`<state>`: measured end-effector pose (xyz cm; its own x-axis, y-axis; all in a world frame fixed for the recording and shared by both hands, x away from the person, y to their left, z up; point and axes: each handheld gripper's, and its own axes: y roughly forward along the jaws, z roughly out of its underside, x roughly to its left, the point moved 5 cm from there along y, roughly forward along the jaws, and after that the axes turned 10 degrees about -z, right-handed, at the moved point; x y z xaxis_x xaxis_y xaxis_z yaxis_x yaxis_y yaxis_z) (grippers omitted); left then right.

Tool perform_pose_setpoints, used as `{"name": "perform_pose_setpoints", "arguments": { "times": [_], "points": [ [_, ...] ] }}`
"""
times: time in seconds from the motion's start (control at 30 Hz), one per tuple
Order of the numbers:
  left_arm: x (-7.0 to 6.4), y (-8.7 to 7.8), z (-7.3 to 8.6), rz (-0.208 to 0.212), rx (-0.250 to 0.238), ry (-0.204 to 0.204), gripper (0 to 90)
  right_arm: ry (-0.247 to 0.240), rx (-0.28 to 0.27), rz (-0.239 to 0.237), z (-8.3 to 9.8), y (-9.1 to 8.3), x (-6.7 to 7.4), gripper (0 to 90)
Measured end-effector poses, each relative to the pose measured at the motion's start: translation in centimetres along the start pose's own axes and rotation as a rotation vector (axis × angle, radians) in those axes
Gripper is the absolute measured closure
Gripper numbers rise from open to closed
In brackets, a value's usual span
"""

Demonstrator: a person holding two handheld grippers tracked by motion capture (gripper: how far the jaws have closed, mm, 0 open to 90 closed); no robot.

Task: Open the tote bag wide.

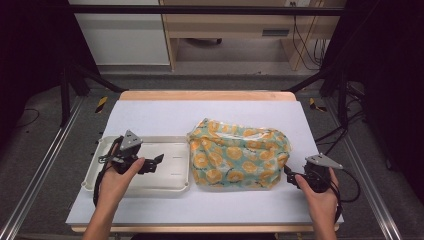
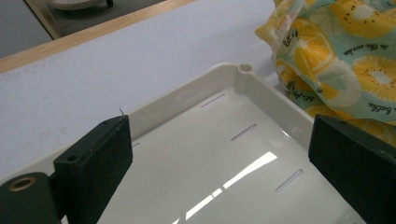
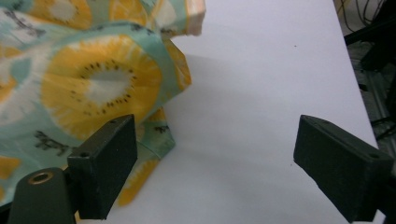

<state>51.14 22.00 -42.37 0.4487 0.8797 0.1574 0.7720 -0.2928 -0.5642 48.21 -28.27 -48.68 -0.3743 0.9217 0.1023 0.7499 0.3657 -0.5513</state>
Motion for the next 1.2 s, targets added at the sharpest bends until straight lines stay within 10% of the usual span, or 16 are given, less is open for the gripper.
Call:
{"name": "perform_pose_setpoints", "arguments": {
  "times": [0.2,0.67,0.83,1.07,1.2],
  "points": [
    [0.9,-0.7,0.2,-0.008,0.007,-0.015,6.3,-0.024,0.002,-0.004,-0.9,-0.3,0.3,17.6],
    [1.4,-2.7,-0.4,0.003,-0.024,0.021,6.7,-0.160,0.008,-0.094,-10.9,-2.9,2.7,28.3],
    [0.8,-3.1,-0.6,0.048,-0.030,0.038,6.7,-0.166,0.145,-0.173,-13.3,0.4,2.4,18.6],
    [0.6,-2.5,0.1,0.089,-0.009,0.073,6.6,-0.094,0.326,-0.222,-11.6,5.5,1.5,7.9],
    [0.5,-1.5,0.8,0.110,0.015,0.048,6.8,-0.050,0.338,-0.254,-10.8,5.6,1.8,29.9]
  ]
}}
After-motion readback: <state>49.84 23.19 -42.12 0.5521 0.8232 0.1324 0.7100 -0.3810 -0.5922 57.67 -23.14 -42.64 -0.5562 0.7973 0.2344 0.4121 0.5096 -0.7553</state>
